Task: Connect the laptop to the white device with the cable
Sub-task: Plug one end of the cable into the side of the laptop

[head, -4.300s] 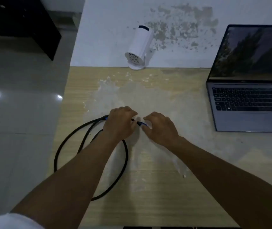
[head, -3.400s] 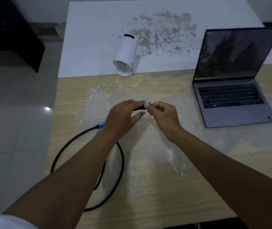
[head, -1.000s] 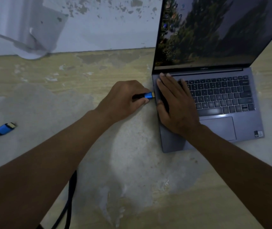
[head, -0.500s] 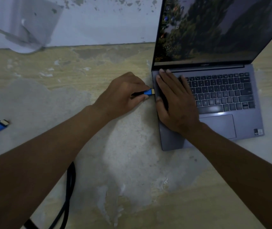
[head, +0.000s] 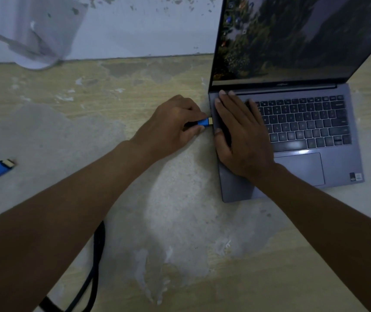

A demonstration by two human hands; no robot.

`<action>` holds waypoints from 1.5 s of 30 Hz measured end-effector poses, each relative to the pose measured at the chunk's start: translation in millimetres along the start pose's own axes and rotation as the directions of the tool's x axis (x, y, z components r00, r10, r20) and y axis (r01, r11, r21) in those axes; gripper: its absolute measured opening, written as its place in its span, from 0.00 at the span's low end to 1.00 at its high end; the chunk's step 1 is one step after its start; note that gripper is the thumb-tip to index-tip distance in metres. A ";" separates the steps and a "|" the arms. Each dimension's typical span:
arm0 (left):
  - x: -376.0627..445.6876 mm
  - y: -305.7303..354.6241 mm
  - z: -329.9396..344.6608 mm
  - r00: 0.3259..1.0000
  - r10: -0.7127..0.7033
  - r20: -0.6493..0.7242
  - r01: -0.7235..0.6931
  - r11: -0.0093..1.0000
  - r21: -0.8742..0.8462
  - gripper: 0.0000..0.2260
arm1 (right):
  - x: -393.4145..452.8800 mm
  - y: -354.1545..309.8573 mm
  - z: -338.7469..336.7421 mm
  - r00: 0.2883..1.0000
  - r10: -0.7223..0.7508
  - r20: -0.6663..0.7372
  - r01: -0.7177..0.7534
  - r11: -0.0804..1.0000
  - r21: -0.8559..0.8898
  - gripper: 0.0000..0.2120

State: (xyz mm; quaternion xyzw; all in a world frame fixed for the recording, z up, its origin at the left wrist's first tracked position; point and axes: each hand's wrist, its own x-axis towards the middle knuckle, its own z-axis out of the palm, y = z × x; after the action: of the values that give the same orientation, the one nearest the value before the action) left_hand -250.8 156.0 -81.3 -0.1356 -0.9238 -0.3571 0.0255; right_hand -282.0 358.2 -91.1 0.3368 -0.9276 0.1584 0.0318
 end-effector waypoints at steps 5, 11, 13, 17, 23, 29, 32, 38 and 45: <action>3.5 5.2 -0.2 0.999 0.029 0.022 -0.030 0.999 0.011 0.13 | 0.4 0.7 0.3 1.000 0.001 0.002 -0.001 1.000 0.001 0.26; 4.6 5.5 -0.4 1.000 0.007 0.014 -0.007 1.000 0.004 0.12 | 0.6 1.3 2.2 1.000 0.000 -0.012 -0.001 1.000 -0.004 0.26; 5.0 6.2 -2.6 1.000 -0.005 0.015 0.005 1.000 -0.010 0.12 | 0.7 0.3 2.2 1.000 0.000 -0.011 0.000 1.000 -0.003 0.26; 1.5 8.8 -3.2 0.997 -0.072 -0.030 0.071 0.997 -0.008 0.13 | 0.5 -0.2 0.2 1.000 0.001 -0.008 -0.002 1.000 -0.013 0.26; 9.6 8.0 -9.9 0.997 0.008 0.077 -0.016 0.995 0.095 0.11 | -0.4 -1.9 0.4 1.000 0.002 -0.003 -0.002 1.000 -0.014 0.26; 16.5 9.0 -12.5 0.992 0.017 0.122 -0.029 0.995 0.097 0.10 | 0.6 -1.2 2.3 1.000 -0.005 -0.010 0.005 1.000 0.009 0.27; 9.1 13.8 -6.4 0.998 -0.046 0.048 0.043 0.997 0.067 0.10 | 0.5 -0.6 3.8 1.000 -0.006 -0.018 0.006 1.000 0.010 0.27; 9.9 19.9 -4.7 0.997 -0.053 0.048 0.047 0.991 0.127 0.10 | 0.7 -1.3 5.6 0.999 -0.016 -0.030 0.016 1.000 -0.002 0.26; 22.6 14.6 -14.2 0.983 -0.018 0.184 -0.014 0.985 0.170 0.12 | 0.9 -1.9 3.4 1.000 -0.017 -0.020 0.017 1.000 0.003 0.27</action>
State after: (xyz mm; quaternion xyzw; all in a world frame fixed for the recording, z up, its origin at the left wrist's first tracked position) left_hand -269.3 162.2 -58.0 -0.1646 -0.9495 -0.2623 -0.0493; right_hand -281.4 355.3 -93.6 0.3430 -0.9241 0.1629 0.0420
